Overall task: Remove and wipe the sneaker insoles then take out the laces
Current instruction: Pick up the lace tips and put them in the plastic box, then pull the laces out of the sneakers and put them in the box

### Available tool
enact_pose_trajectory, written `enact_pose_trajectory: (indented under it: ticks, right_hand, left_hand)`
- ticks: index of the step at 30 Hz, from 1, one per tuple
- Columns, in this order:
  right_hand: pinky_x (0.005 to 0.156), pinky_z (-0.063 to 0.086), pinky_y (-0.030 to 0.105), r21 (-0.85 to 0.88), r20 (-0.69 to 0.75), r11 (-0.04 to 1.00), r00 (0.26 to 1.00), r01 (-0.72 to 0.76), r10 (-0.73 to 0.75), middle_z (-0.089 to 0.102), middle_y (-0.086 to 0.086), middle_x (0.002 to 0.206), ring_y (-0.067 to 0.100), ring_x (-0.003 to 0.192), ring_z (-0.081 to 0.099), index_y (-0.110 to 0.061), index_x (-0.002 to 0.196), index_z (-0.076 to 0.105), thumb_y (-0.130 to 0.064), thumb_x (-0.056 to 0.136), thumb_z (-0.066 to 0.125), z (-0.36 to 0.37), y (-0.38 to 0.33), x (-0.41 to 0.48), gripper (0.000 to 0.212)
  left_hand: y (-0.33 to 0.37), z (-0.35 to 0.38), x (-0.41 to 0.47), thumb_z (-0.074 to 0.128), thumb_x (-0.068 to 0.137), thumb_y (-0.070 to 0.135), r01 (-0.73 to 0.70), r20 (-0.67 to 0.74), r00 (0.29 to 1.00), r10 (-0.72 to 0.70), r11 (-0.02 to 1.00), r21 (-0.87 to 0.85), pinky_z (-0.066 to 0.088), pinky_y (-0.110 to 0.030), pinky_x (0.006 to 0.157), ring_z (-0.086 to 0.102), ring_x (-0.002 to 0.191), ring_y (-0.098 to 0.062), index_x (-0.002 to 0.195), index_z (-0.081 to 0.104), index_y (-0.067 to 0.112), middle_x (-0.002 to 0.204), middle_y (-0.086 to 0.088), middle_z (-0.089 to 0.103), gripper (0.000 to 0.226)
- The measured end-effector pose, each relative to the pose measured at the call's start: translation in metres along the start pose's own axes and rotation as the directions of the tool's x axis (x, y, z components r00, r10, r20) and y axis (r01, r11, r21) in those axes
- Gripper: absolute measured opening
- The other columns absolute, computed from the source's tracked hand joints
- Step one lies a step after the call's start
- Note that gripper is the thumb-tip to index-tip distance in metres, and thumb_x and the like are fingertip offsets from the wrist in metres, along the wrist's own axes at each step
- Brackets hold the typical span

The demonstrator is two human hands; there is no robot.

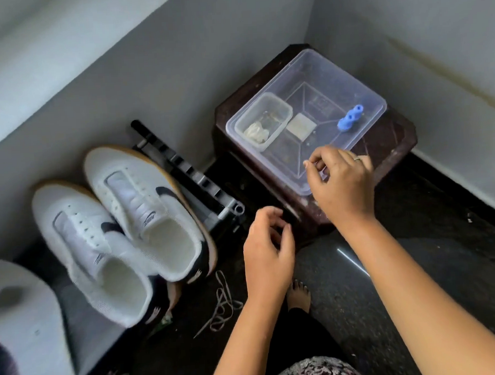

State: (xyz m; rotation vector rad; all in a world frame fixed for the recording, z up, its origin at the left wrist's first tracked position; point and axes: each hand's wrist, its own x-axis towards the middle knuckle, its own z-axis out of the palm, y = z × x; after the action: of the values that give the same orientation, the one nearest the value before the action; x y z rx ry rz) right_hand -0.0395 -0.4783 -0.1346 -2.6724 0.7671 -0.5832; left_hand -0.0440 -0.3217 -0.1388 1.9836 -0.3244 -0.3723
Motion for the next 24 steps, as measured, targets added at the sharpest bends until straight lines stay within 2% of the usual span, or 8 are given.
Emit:
enact_pose_trajectory:
  ticks: [5, 9, 12, 16, 20, 22, 24]
  right_hand:
    - [0.068, 0.044, 0.036, 0.123, 0.206, 0.991, 0.978, -0.043, 0.017, 0.058, -0.005, 0.066, 0.020, 0.064, 0.057, -0.017, 0.078, 0.057, -0.021, 0.084, 0.062, 0.025, -0.047, -0.105, 0.009]
    - [0.066, 0.049, 0.036, 0.162, 0.395, 0.974, 0.915, -0.155, 0.080, 0.058, -0.004, 0.066, 0.018, 0.062, 0.057, -0.016, 0.077, 0.057, -0.019, 0.082, 0.064, 0.053, -0.071, -0.187, 0.009]
    - [0.069, 0.048, 0.034, 0.114, 0.567, 0.975, 0.818, -0.191, 0.094, 0.063, 0.000, 0.074, 0.023, 0.074, 0.061, -0.015, 0.081, 0.060, -0.020, 0.082, 0.062, 0.070, -0.083, -0.238, 0.005]
    - [0.073, 0.043, 0.030, -0.017, 0.765, 0.976, 0.626, -0.217, 0.152, 0.066, -0.001, 0.093, 0.022, 0.089, 0.061, -0.020, 0.092, 0.061, -0.021, 0.087, 0.053, 0.094, -0.079, -0.291, 0.009]
    - [0.084, 0.048, 0.035, -0.071, 0.863, 0.971, 0.474, -0.230, 0.176, 0.065, 0.004, 0.108, 0.027, 0.101, 0.061, -0.022, 0.102, 0.062, -0.015, 0.086, 0.050, 0.135, -0.063, -0.333, 0.021]
    - [0.087, 0.048, 0.035, -0.110, 0.900, 0.966, 0.390, -0.232, 0.196, 0.064, 0.008, 0.114, 0.029, 0.106, 0.060, -0.021, 0.108, 0.062, -0.014, 0.087, 0.049, 0.166, -0.050, -0.352, 0.026]
    - [0.089, 0.047, 0.034, -0.130, 0.923, 0.965, 0.327, -0.229, 0.202, 0.063, 0.010, 0.115, 0.030, 0.109, 0.059, -0.021, 0.110, 0.063, -0.016, 0.088, 0.050, 0.208, -0.036, -0.376, 0.026]
  left_hand:
    - [-0.093, -0.054, -0.083, 0.060, 0.084, 0.018, 0.156, 0.229, 0.953, -0.198, 0.969, 0.190, 0.043, -0.023, 0.071, 0.053, 0.074, -0.004, 0.106, 0.050, 0.029, 0.085, 0.015, 0.058, 0.027]
    - [-0.152, -0.106, -0.138, 0.059, 0.082, 0.015, 0.269, 0.364, 0.842, -0.399, 0.894, 0.359, 0.044, -0.023, 0.079, 0.056, 0.086, -0.007, 0.108, 0.053, 0.024, 0.092, 0.013, 0.060, 0.028]
    - [-0.189, -0.139, -0.167, 0.061, 0.080, 0.014, 0.348, 0.359, 0.773, -0.524, 0.822, 0.450, 0.044, -0.023, 0.077, 0.060, 0.089, -0.012, 0.103, 0.055, 0.023, 0.091, 0.010, 0.061, 0.026]
    - [-0.233, -0.159, -0.188, 0.061, 0.081, 0.015, 0.412, 0.329, 0.691, -0.644, 0.724, 0.553, 0.045, -0.027, 0.080, 0.061, 0.095, -0.019, 0.107, 0.056, 0.019, 0.097, 0.001, 0.065, 0.027]
    - [-0.280, -0.149, -0.193, 0.060, 0.084, 0.016, 0.434, 0.347, 0.612, -0.711, 0.669, 0.604, 0.040, -0.024, 0.073, 0.062, 0.095, -0.020, 0.110, 0.057, 0.017, 0.090, 0.002, 0.065, 0.026]
    - [-0.303, -0.137, -0.188, 0.060, 0.085, 0.014, 0.457, 0.343, 0.601, -0.722, 0.662, 0.594, 0.038, -0.024, 0.070, 0.061, 0.092, -0.021, 0.109, 0.058, 0.016, 0.088, 0.000, 0.063, 0.025]
    - [-0.340, -0.119, -0.186, 0.060, 0.086, 0.012, 0.478, 0.319, 0.612, -0.723, 0.660, 0.580, 0.042, -0.027, 0.073, 0.062, 0.092, -0.024, 0.108, 0.059, 0.015, 0.092, -0.006, 0.067, 0.022]
